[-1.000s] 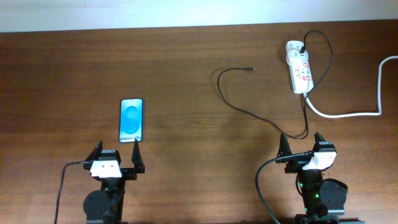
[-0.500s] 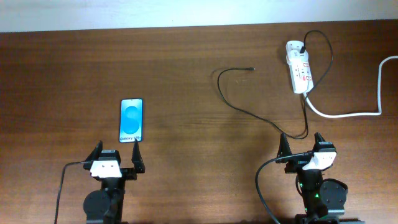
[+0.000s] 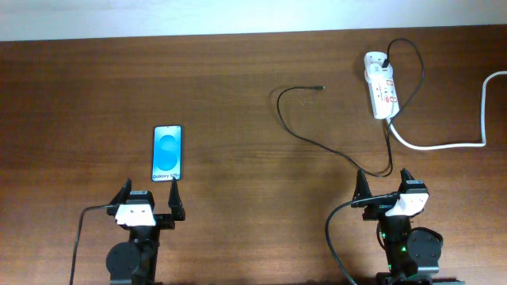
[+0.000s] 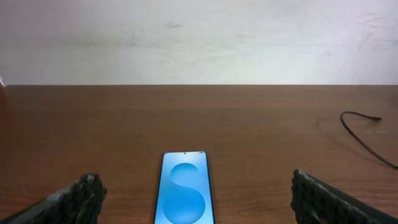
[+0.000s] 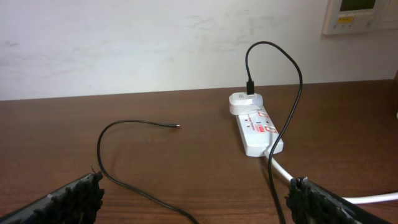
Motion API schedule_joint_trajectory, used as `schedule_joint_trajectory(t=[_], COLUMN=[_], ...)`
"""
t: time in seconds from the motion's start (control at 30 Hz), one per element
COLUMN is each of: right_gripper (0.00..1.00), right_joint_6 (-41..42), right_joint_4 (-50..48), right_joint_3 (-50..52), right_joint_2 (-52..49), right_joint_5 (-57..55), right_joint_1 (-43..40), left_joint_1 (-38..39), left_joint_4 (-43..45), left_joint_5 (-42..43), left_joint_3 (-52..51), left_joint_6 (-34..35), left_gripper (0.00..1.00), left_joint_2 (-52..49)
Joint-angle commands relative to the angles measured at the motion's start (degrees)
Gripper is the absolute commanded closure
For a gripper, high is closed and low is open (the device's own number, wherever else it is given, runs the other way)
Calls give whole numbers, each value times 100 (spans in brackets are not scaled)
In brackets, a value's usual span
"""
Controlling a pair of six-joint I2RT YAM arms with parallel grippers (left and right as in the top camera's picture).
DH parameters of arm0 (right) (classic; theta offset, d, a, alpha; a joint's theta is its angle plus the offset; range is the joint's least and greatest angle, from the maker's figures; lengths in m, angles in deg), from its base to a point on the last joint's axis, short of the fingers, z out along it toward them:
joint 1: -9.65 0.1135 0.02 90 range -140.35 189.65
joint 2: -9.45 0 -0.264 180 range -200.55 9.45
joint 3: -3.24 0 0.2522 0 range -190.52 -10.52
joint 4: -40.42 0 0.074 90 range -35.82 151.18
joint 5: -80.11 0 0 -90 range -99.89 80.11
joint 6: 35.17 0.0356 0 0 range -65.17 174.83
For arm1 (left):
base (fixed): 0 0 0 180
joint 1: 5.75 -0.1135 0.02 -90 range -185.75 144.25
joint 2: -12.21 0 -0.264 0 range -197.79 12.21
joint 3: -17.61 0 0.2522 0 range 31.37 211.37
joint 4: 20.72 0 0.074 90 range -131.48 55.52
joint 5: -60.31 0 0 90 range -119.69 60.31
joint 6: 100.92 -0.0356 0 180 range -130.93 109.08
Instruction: Plug charger to phone and switch on socket
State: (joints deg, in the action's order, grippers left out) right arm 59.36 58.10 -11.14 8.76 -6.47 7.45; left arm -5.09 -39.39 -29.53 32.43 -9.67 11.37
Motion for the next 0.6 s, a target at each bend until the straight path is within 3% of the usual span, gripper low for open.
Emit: schedule_joint_trajectory(t=[0.0,0.17,0.37,0.57], right_gripper=[2,2,2,2], right_joint_6=[22,22,22,22], right_joint_4=[35,35,37,37], right_joint_3=[31,31,31,31], right_joint_2=[33,33,33,33], right_joint_5=[-70,-70,-68,-70], right_joint_1=[46,46,46,46], left_joint_1=[-31,-31,-31,-31], left_joint_4=[20,-44,-1025,-1294], left_joint_5=[120,358,374,376], left_joint_3=[-52,4,588,1001], left_joint_6=[-85,-85,-68,-66], left_gripper=[1,1,1,1], left_joint_2=[17,17,17,17])
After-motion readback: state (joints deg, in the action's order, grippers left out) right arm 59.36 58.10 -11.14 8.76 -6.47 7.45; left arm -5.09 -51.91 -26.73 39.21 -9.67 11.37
